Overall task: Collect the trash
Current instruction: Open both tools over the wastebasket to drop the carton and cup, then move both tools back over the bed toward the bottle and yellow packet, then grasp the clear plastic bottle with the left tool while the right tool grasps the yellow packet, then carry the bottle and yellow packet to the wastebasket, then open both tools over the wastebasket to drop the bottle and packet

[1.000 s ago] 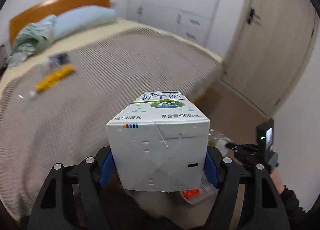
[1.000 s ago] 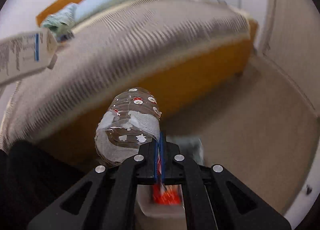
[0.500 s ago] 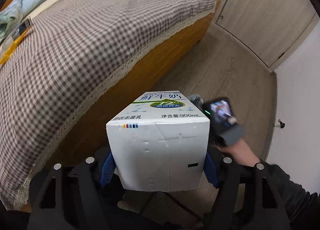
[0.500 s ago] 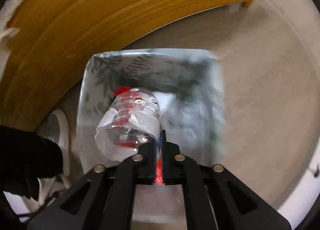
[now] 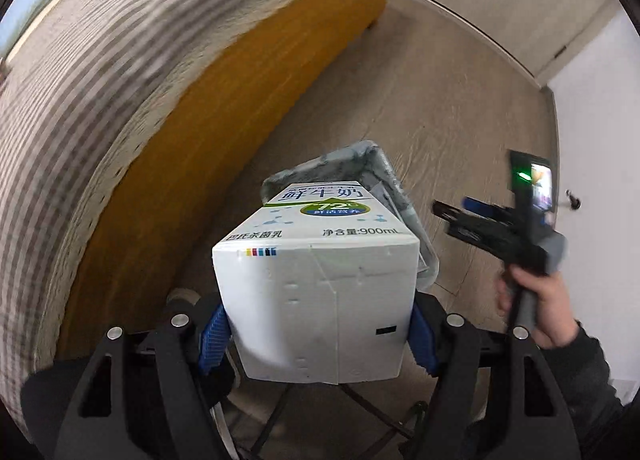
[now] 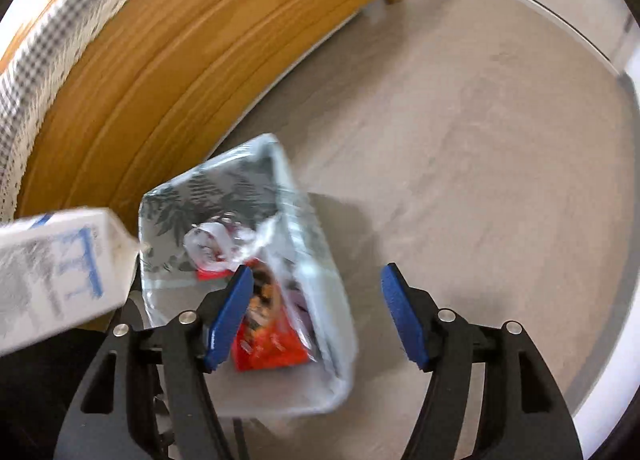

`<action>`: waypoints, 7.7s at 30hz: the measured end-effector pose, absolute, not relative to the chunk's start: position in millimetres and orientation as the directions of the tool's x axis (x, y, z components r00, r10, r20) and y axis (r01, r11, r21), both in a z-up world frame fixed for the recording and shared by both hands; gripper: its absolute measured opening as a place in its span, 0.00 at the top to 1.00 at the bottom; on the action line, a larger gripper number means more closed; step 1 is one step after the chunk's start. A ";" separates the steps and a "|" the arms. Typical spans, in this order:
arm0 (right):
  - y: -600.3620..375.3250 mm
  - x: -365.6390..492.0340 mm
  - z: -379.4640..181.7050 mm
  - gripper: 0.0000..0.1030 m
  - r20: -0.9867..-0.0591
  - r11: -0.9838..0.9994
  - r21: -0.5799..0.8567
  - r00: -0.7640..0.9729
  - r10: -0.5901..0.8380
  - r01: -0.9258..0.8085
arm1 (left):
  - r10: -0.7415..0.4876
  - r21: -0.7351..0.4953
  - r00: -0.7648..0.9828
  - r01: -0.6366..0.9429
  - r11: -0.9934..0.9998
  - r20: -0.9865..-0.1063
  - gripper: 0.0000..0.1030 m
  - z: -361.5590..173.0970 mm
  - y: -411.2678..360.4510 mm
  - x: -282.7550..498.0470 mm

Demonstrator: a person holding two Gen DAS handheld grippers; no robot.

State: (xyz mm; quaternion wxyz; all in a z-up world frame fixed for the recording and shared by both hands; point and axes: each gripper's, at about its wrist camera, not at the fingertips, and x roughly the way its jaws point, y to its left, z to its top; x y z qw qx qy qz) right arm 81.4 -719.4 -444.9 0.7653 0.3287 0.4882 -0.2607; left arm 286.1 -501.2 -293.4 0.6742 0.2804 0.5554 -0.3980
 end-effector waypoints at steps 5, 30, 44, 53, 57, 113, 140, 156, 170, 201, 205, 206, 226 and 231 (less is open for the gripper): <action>-722.5 45.6 -445.6 0.37 -0.909 0.596 0.288 0.410 -0.077 0.750 | -0.145 0.112 0.178 0.918 0.380 -0.973 0.32 -329.8 -555.2 261.7; -749.3 -5.7 -441.8 0.37 -0.910 0.521 0.276 0.394 -0.128 0.808 | -0.291 -0.149 -0.085 0.968 0.202 -0.953 0.07 -362.6 -611.6 251.1; -692.2 69.9 -369.0 0.37 -0.920 0.712 0.150 0.361 -0.154 0.686 | -0.407 -0.144 0.024 0.916 0.375 -0.913 0.07 -264.5 -506.3 322.6; -642.5 155.3 -269.8 0.37 -0.865 0.818 0.066 0.442 -0.239 0.571 | -0.544 -0.125 0.208 0.850 0.512 -0.813 0.07 -192.2 -396.9 392.6; -610.1 204.6 -223.6 0.37 -0.824 0.864 0.038 0.505 -0.257 0.501 | -0.578 -0.120 0.322 0.793 0.597 -0.750 0.07 -173.5 -345.2 445.0; -204.3 787.3 -156.3 0.94 -0.692 0.901 -0.423 0.676 -0.255 -0.093 | -0.438 -0.558 0.621 0.001 0.830 -0.650 0.99 -168.9 52.1 841.8; -328.1 498.4 -166.5 0.34 -0.681 0.999 0.038 0.732 0.022 0.005 | -0.431 -0.445 0.480 0.092 0.891 -0.764 0.86 -216.2 -0.5 618.1; -346.0 505.5 -167.4 0.97 -0.700 0.994 0.079 0.714 0.000 0.078 | -0.492 -0.542 0.483 0.041 0.839 -0.725 0.99 -226.0 29.1 617.0; -440.4 394.8 -134.9 0.97 -0.636 0.981 0.063 0.765 -0.101 0.182 | -0.410 -0.392 0.606 0.170 0.904 -0.682 1.00 -167.1 -39.3 553.8; -556.6 208.4 -540.3 0.53 -0.971 0.917 0.226 0.151 0.186 0.329 | -0.462 -0.191 0.296 0.632 0.751 -0.836 1.00 -197.0 -351.7 375.4; -563.2 196.2 -515.3 0.47 -0.942 0.904 0.296 0.249 0.224 0.309 | -0.438 -0.164 0.254 0.679 0.715 -0.862 1.00 -208.0 -385.6 361.8; -566.7 191.0 -504.9 0.45 -0.932 0.899 0.313 0.283 0.227 0.307 | -0.436 -0.162 0.235 0.697 0.698 -0.869 1.00 -211.9 -395.7 358.9; -607.8 88.2 -456.2 0.35 -0.931 0.917 0.041 0.349 -0.109 0.397 | -0.137 -0.375 -0.366 0.731 0.569 -0.921 1.00 -448.0 -567.4 305.3; -626.3 78.0 -469.1 0.35 -0.938 0.874 0.093 0.336 -0.084 0.477 | -0.123 -0.421 -0.431 0.714 0.559 -0.894 1.00 -490.5 -587.4 292.2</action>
